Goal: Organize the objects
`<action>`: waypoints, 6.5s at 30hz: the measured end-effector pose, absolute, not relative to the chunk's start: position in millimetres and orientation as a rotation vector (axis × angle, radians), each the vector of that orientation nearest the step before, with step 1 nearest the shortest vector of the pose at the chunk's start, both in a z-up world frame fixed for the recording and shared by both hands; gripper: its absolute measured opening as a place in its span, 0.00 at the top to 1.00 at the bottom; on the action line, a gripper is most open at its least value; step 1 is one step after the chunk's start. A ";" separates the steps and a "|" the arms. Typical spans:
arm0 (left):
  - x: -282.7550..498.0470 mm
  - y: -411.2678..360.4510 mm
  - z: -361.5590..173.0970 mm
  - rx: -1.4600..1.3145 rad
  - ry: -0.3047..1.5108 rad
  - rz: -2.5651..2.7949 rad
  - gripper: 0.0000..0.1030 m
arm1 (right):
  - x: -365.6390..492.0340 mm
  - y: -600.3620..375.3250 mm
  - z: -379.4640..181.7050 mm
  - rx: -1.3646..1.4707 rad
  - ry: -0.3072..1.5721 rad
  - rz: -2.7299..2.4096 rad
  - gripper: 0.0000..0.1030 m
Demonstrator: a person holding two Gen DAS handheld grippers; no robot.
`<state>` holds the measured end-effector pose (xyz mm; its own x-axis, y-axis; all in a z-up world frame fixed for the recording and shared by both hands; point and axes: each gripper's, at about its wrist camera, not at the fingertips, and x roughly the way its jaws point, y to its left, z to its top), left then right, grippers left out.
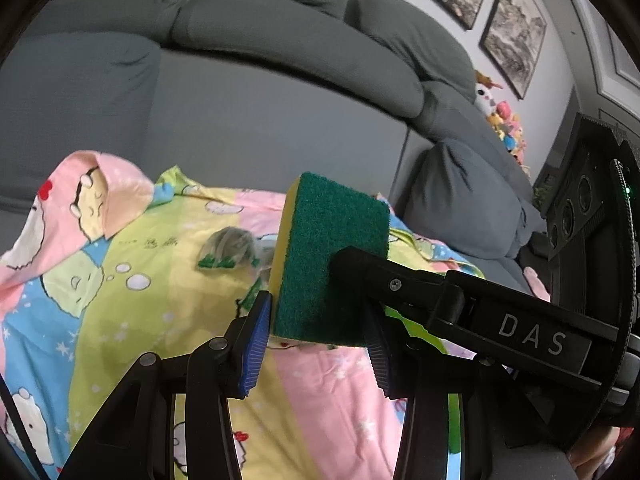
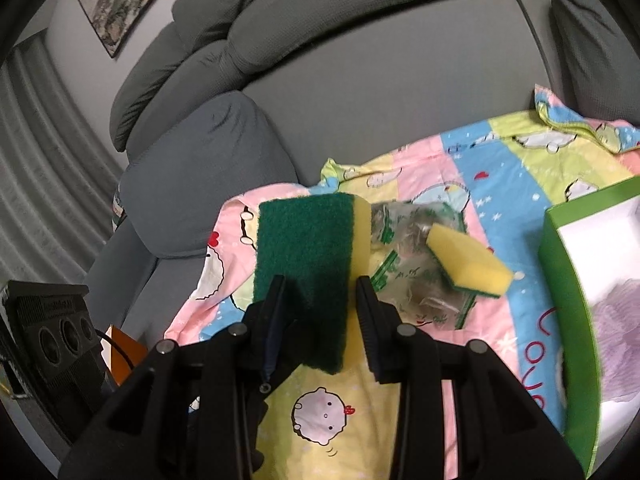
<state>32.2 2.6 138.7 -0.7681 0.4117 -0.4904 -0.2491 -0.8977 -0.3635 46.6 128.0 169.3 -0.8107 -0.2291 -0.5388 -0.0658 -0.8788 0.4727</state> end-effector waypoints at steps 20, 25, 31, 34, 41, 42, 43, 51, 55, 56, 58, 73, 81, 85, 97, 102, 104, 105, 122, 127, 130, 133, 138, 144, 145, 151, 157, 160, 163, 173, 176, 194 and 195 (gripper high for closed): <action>43.8 62.8 156.5 -0.736 -0.297 2.565 0.56 | 96.8 170.4 188.8 0.830 -0.788 -2.957 0.64; 48.2 84.0 159.1 -0.716 -0.232 2.547 0.56 | 111.7 183.4 188.3 0.778 -0.850 -2.980 0.64; 46.8 104.7 157.1 -0.716 -0.232 2.499 0.56 | 125.5 205.0 186.7 0.764 -0.916 -3.014 0.64; 46.5 115.2 156.3 -0.713 -0.226 2.481 0.56 | 131.1 211.9 186.7 0.764 -0.915 -3.038 0.64; 43.9 135.7 154.7 -0.733 -0.188 2.435 0.56 | 141.1 230.1 181.7 0.770 -0.953 -3.070 0.64; 43.4 138.8 154.6 -0.736 -0.179 2.428 0.56 | 142.8 232.4 181.0 0.769 -0.960 -3.076 0.64; 42.8 142.2 154.4 -0.740 -0.170 2.419 0.56 | 144.5 234.8 180.6 0.769 -0.970 -3.082 0.64; 34.5 176.0 147.9 -0.783 -0.116 2.338 0.56 | 158.0 262.0 172.4 0.790 -1.040 -3.121 0.64; 29.8 191.1 141.1 -0.817 -0.111 2.285 0.56 | 164.8 275.1 166.0 0.833 -1.085 -3.152 0.64; 29.1 193.5 139.5 -0.825 -0.110 2.274 0.56 | 166.2 276.4 164.8 0.843 -1.094 -3.158 0.64; 27.5 199.0 135.8 -0.846 -0.112 2.245 0.56 | 168.8 280.7 161.7 0.863 -1.110 -3.166 0.64; 11.9 227.7 107.1 -1.008 -0.147 2.052 0.56 | 172.5 308.5 139.9 1.082 -1.195 -3.242 0.64; 15.7 247.1 101.4 -1.056 -0.106 2.014 0.56 | 180.3 322.6 129.7 1.140 -1.267 -3.243 0.64; 17.6 255.1 96.7 -1.079 -0.105 1.976 0.56 | 184.2 328.0 126.0 1.179 -1.296 -3.256 0.64; 20.5 271.0 87.6 -1.131 -0.087 1.927 0.56 | 191.4 340.0 116.8 1.272 -1.353 -3.270 0.63; 20.9 272.5 85.8 -1.144 -0.087 1.917 0.56 | 193.5 342.5 113.4 1.306 -1.377 -3.264 0.63; 21.3 272.6 85.7 -1.144 -0.089 1.917 0.56 | 193.1 342.5 113.2 1.312 -1.373 -3.266 0.63; 21.6 272.2 85.9 -1.145 -0.092 1.917 0.56 | 192.9 341.0 113.7 1.318 -1.368 -3.270 0.63; 24.3 178.6 126.5 -1.036 -0.190 2.158 0.32 | 195.4 329.6 140.8 1.092 -1.339 -3.340 0.44; 27.5 116.5 128.4 -1.015 -0.230 2.383 0.31 | 181.4 309.8 154.6 1.048 -1.219 -3.331 0.41; 22.5 79.9 123.1 -1.045 -0.305 2.465 0.31 | 170.3 295.2 162.9 1.029 -1.141 -3.316 0.41; 19.2 41.3 114.5 -1.053 -0.401 2.555 0.31 | 159.4 279.7 169.2 0.999 -1.077 -3.286 0.32; 9.2 -12.5 95.8 -1.126 -0.606 2.647 0.23 | 136.0 252.5 175.1 0.963 -0.961 -3.217 0.27; 8.3 -50.5 85.1 -1.166 -0.762 2.699 0.23 | 98.6 228.3 170.0 0.899 -0.959 -3.032 0.21; 7.7 -51.9 83.6 -1.179 -0.764 2.701 0.23 | 87.7 224.4 166.9 0.904 -0.962 -2.995 0.19; 6.3 -57.7 76.3 -1.231 -0.776 2.683 0.23 | 23.5 217.2 134.8 1.033 -0.976 -2.919 0.19; 3.5 -57.0 74.0 -1.252 -0.753 2.666 0.23 | -10.2 230.8 92.9 1.203 -1.102 -2.916 0.20; 3.1 -57.2 72.8 -1.259 -0.760 2.649 0.23 | -17.0 229.3 84.6 1.211 -1.114 -2.860 0.20; 3.4 -55.9 73.1 -1.259 -0.748 2.644 0.22 | -22.2 225.6 79.6 1.244 -1.081 -2.876 0.19; 1.6 -54.5 71.5 -1.280 -0.741 2.620 0.22 | -29.4 233.0 52.1 1.368 -1.155 -2.812 0.32; 0.6 -54.5 71.2 -1.285 -0.739 2.622 0.22 | -28.3 236.0 47.0 1.416 -1.162 -2.821 0.44; 23.3 -89.3 81.4 -1.231 -0.885 2.688 0.23 | 35.8 204.8 128.5 1.059 -1.045 -2.842 0.65; 25.7 -92.8 81.6 -1.232 -0.896 2.695 0.23 | 36.5 196.5 130.1 1.047 -1.040 -2.794 0.65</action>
